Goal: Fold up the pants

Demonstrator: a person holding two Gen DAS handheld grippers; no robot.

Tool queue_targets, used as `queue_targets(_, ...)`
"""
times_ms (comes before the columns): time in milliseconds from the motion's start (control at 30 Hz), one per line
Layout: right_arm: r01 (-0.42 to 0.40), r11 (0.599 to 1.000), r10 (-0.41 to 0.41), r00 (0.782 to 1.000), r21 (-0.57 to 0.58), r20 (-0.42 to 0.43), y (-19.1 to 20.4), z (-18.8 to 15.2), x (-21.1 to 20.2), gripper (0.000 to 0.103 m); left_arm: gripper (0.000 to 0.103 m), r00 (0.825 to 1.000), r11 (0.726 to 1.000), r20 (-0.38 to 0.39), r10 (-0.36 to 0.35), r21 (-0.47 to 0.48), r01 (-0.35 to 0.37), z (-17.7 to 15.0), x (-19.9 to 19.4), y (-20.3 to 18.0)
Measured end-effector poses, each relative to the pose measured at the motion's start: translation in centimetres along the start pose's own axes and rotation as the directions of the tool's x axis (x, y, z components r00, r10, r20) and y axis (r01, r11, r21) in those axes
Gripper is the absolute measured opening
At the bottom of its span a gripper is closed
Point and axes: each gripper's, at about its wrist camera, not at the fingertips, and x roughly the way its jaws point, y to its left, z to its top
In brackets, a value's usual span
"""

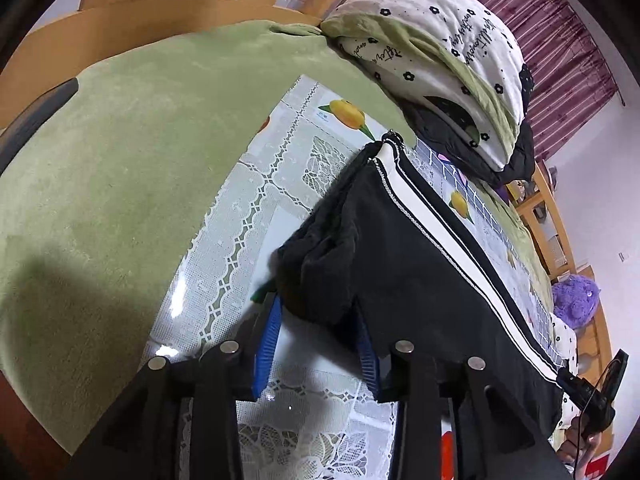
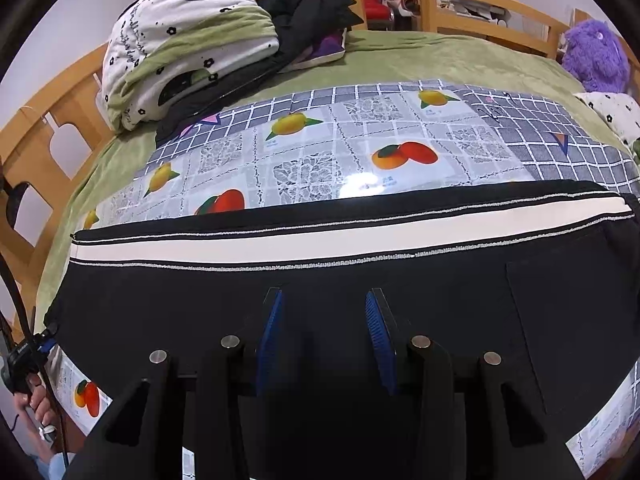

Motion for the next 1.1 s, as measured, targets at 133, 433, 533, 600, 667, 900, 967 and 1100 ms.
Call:
queue_targets(133, -0.002, 1.0, 0.002, 1.0, -0.005, 0.002, 0.2, 0.0, -0.1, 0.042, 0.036, 1.0, 1.0, -0.006, 0.003, 0.002, -0.003, 0.1, 0.0, 0.0)
queue_targets(433, -0.004, 1.0, 0.004, 1.0, 0.012, 0.001, -0.3, 0.0, -0.1, 0.042, 0.04, 1.0, 1.0, -0.008, 0.009, 0.013, -0.009, 0.1, 0.0, -0.4)
queue_targets(533, -0.004, 1.0, 0.004, 1.0, 0.015, 0.004, -0.4, 0.1, -0.1, 0.042, 0.047, 1.0, 1.0, -0.009, 0.01, 0.023, -0.01, 0.1, 0.1, -0.7)
queue_targets(600, -0.006, 1.0, 0.006, 1.0, 0.013, 0.006, -0.5, 0.1, -0.2, 0.042, 0.048, 1.0, 0.999, -0.009, 0.023, 0.037, -0.022, 0.0, 0.2, -1.1)
queue_targets(667, -0.005, 1.0, 0.004, 1.0, 0.012, 0.012, -0.7, 0.1, -0.4, 0.042, 0.049, 0.999, 0.998, -0.01, 0.042, 0.058, -0.041, 0.0, 0.2, -1.5)
queue_targets(900, 0.014, 0.999, -0.016, 0.999, 0.047, 0.038, -2.7, 0.0, -1.7, 0.042, 0.053, 0.997, 0.995, 0.007, 0.074, 0.063, -0.074, -0.2, -0.5, -1.4)
queue_targets(967, 0.019, 0.998, -0.022, 0.999, 0.064, 0.04, -3.5, -0.2, -1.9, 0.042, 0.053, 0.998, 0.996, 0.015, 0.066, 0.055, -0.066, -0.3, -0.7, -1.0)
queue_targets(1100, 0.027, 0.995, -0.031, 0.999, 0.095, 0.039, -5.0, -0.7, -2.2, 0.042, 0.053, 0.998, 0.998, 0.034, 0.049, 0.044, -0.051, -0.6, -1.4, -0.3)
